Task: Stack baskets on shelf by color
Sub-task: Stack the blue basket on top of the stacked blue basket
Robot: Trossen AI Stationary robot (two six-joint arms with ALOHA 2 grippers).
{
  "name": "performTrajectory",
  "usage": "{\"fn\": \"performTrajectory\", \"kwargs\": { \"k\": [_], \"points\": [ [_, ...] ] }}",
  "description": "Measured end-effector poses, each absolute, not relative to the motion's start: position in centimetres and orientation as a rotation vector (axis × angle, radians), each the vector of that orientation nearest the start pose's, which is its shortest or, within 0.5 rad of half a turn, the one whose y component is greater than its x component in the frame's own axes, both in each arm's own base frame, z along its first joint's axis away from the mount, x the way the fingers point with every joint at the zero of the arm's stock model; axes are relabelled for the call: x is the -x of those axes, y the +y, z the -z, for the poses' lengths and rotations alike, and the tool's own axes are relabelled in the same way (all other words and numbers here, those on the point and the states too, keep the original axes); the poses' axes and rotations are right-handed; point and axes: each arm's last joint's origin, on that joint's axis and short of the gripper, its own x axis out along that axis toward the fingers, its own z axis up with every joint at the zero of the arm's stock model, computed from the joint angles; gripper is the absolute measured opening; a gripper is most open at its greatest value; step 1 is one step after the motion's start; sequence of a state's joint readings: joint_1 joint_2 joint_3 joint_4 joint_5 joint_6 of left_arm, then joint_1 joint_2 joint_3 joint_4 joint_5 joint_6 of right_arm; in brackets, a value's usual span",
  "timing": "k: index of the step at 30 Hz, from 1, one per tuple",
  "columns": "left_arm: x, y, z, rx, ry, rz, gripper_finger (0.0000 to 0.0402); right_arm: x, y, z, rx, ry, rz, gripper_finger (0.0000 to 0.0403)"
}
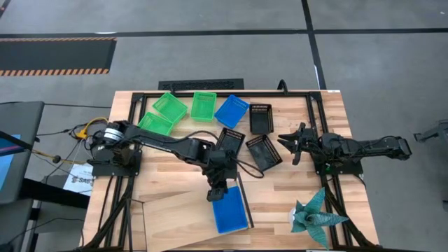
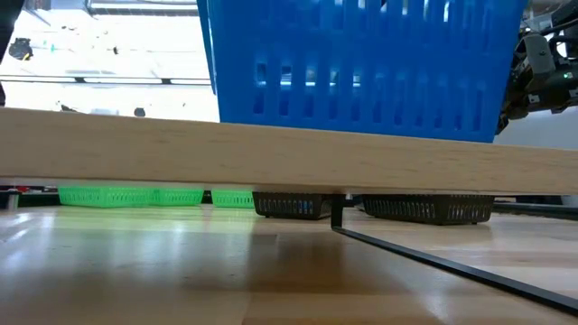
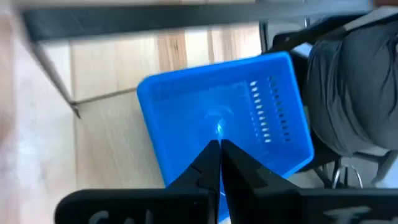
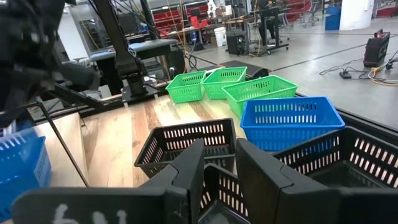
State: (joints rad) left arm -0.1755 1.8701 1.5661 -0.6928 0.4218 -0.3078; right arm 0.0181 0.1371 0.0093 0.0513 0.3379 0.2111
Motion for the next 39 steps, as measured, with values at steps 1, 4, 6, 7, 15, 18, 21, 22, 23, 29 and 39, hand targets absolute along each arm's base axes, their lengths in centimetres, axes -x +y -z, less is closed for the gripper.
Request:
{"fn": "performTrajectory", "kwargs": {
  "k": [1, 4, 6, 7, 15, 18, 21, 22, 23, 29, 39],
  "points": [
    [-39.3, -8.1, -25.7, 0.399, 1.097, 0.385, 0.0, -10.4, -0.8, -16.1, -0.196, 0.042, 0.327, 0.0118],
    [-39.4, -8.1, -25.5, 0.402, 1.103, 0.386, 0.0, -10.4, -0.8, -16.1, -0.196, 0.042, 0.326, 0.0118],
    [-39.4, -8.1, -25.6, 0.403, 1.101, 0.386, 0.0, -10.4, -0.8, -16.1, -0.196, 0.042, 0.326, 0.0118],
    [-39.4, -7.9, -25.7, 0.397, 1.103, 0.381, 0.0, -10.4, -0.8, -16.1, -0.196, 0.042, 0.326, 0.0118],
    [-38.7, -4.7, -29.7, -0.019, 1.137, 0.044, 0.0, -10.4, -0.8, -16.1, -0.196, 0.042, 0.326, 0.0118],
    [-38.7, -3.1, -30.4, -0.317, 1.132, -0.118, 0.001, -10.4, -0.8, -16.1, -0.198, 0.042, 0.326, 0.0118],
    [-38.8, -1.2, -30.6, -0.491, 1.147, -0.159, 0.0034, -10.4, -0.8, -16.1, -0.226, 0.037, 0.327, 0.0118],
    [-38.9, -0.5, -30.5, -0.494, 1.159, -0.147, 0.0045, -10.4, -0.8, -16.1, -0.228, 0.036, 0.327, 0.0118],
    [-39.0, 0.4, -30.3, -0.471, 1.169, -0.133, 0.0058, -10.4, -0.8, -16.1, -0.23, 0.036, 0.326, 0.0118],
    [-38.4, 6.1, -29.9, -0.371, 1.226, -0.083, 0.0147, -10.4, -0.8, -16.1, -0.229, 0.036, 0.326, 0.0118],
    [-37.4, 15.3, -27.6, -0.344, 1.254, 0.003, 0.0213, -10.4, -0.8, -16.0, -0.211, 0.043, 0.326, 0.0118]
  ]
}}
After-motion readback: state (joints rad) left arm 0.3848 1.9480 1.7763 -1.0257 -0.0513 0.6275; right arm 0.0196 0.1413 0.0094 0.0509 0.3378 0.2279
